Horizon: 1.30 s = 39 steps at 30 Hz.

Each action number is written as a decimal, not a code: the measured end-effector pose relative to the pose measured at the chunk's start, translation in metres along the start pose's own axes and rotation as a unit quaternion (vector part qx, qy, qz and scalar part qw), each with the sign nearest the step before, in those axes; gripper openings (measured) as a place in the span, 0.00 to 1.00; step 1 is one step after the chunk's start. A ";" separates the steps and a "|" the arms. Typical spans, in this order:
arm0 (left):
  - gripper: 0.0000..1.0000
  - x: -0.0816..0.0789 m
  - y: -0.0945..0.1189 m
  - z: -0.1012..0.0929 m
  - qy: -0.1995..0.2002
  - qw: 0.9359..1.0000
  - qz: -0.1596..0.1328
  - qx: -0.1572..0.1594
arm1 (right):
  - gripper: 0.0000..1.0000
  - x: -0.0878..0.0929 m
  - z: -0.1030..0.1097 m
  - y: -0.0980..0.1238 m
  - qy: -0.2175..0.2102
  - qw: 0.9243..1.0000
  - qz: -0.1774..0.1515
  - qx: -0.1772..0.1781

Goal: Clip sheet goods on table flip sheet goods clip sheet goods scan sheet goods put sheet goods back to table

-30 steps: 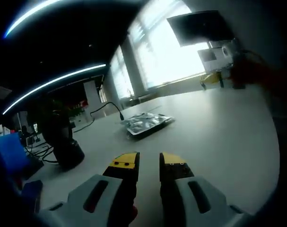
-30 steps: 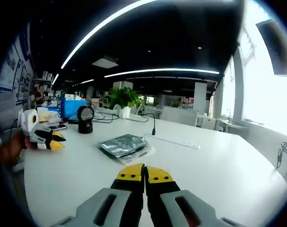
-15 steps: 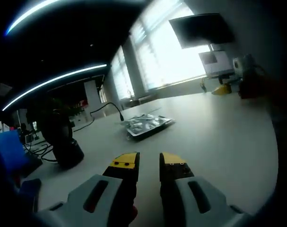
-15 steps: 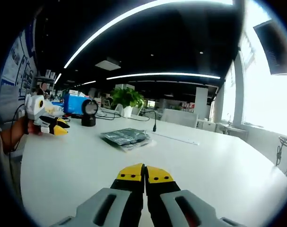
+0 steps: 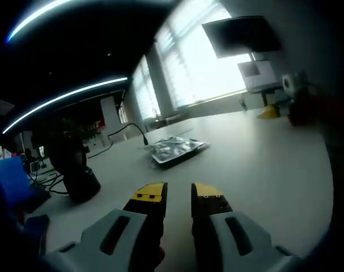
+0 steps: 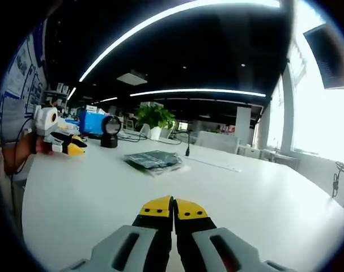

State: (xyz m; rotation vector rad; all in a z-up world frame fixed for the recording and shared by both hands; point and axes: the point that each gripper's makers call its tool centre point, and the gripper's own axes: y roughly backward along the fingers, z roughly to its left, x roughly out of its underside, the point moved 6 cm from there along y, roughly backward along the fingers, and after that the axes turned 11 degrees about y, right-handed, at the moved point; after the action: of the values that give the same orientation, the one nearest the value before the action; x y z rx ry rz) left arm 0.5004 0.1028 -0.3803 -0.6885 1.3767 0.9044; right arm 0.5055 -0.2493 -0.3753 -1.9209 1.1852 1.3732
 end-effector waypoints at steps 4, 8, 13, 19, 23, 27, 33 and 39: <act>0.09 0.000 0.000 -0.001 -0.004 1.000 0.000 0.000 | 0.00 -0.002 -0.002 0.002 -0.004 1.000 -0.010 0.011; 0.09 0.000 0.000 -0.001 -0.005 1.000 0.000 0.000 | 0.00 -0.002 -0.003 0.002 -0.007 1.000 -0.010 0.014; 0.09 -0.002 0.000 0.000 0.006 1.000 -0.001 0.003 | 0.00 -0.002 -0.009 0.003 -0.025 0.999 -0.012 0.025; 0.09 -0.001 0.000 0.000 0.004 1.000 0.001 0.001 | 0.00 -0.005 -0.007 0.005 -0.039 0.999 -0.021 0.026; 0.09 -0.002 0.001 0.000 0.009 1.000 -0.001 0.003 | 0.01 -0.007 -0.006 0.005 -0.037 0.999 -0.020 0.025; 0.09 -0.002 0.000 0.001 0.017 1.000 -0.001 0.007 | 0.01 -0.006 -0.010 0.004 -0.058 0.998 -0.015 0.035; 0.09 -0.004 0.001 0.000 0.033 0.999 -0.007 0.018 | 0.01 -0.007 -0.008 0.005 -0.060 0.997 -0.013 0.039; 0.09 -0.003 -0.001 0.001 0.032 0.999 -0.004 0.012 | 0.01 -0.009 -0.001 0.005 -0.035 0.999 -0.011 0.032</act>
State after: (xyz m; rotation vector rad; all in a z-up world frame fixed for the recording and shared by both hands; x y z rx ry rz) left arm 0.5020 0.1023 -0.3771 -0.7096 1.4392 0.8633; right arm 0.5008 -0.2497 -0.3661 -1.8208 1.1570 1.3634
